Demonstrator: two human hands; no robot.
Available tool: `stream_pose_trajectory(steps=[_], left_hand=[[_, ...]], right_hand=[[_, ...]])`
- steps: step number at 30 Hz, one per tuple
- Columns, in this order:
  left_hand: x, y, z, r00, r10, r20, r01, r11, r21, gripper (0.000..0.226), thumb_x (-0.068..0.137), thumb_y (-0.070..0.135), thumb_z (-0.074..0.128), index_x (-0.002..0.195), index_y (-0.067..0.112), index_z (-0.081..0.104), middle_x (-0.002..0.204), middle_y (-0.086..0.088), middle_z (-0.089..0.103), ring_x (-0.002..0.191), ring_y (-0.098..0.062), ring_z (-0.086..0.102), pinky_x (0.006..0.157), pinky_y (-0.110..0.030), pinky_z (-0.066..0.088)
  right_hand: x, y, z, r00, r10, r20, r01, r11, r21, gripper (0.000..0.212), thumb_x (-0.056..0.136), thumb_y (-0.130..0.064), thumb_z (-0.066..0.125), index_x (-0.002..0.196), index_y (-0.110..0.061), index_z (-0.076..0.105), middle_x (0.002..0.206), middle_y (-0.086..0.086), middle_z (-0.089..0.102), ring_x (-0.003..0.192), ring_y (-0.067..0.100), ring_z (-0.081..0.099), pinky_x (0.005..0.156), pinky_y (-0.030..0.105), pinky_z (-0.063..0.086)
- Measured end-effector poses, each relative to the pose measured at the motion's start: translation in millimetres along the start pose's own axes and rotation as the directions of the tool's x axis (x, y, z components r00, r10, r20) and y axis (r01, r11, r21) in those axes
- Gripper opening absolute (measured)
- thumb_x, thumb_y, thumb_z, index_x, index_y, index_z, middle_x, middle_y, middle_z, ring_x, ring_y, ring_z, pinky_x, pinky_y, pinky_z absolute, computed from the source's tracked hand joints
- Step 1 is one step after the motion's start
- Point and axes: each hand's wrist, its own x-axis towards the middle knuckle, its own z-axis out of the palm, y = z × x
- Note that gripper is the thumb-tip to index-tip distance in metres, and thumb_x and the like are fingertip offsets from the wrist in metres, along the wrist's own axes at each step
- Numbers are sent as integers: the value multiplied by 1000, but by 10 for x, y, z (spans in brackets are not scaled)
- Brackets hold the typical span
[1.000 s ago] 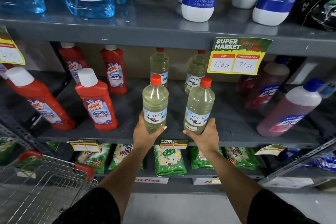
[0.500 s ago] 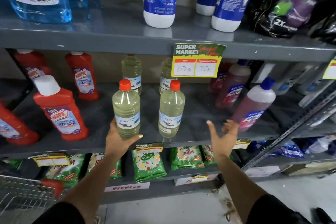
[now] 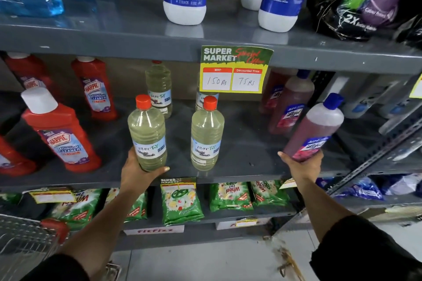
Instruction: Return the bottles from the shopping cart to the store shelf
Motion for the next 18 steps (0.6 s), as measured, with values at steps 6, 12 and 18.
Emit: stream_pose_trajectory(steps=[6,12,18], left_hand=[[-37,72,0,1000,-3,-1,3,1000,7,95,52,29,94,130,19,41,122,-4,63,111,-25,58,92,-36,47],[-15,88,-83,996,-55,70,60,996,-66,106,55,24,93,140,20,31,119,3,59,106,-16,57,94,-34,47],[-98,-6,-206,984,-91,151,119,974,-191,117,56,13,92,147,11,19,141,-4,45,125,-18,47,103,-34,41]], right_hand=[[-1,-5,5,1000,-13,-8,13,1000,18,100,45,-35,95,126,-15,40,125,11,58,113,30,58,98,42,49],[-19,-70,-55,999,10,42,-11,1000,5,94,50,-27,94,127,-10,43,125,13,59,113,30,58,98,38,46],[-314,-213,-198,1000,14,-11,-14,999,49,79,47,-29,93,113,-12,53,113,13,65,97,28,65,88,45,56]])
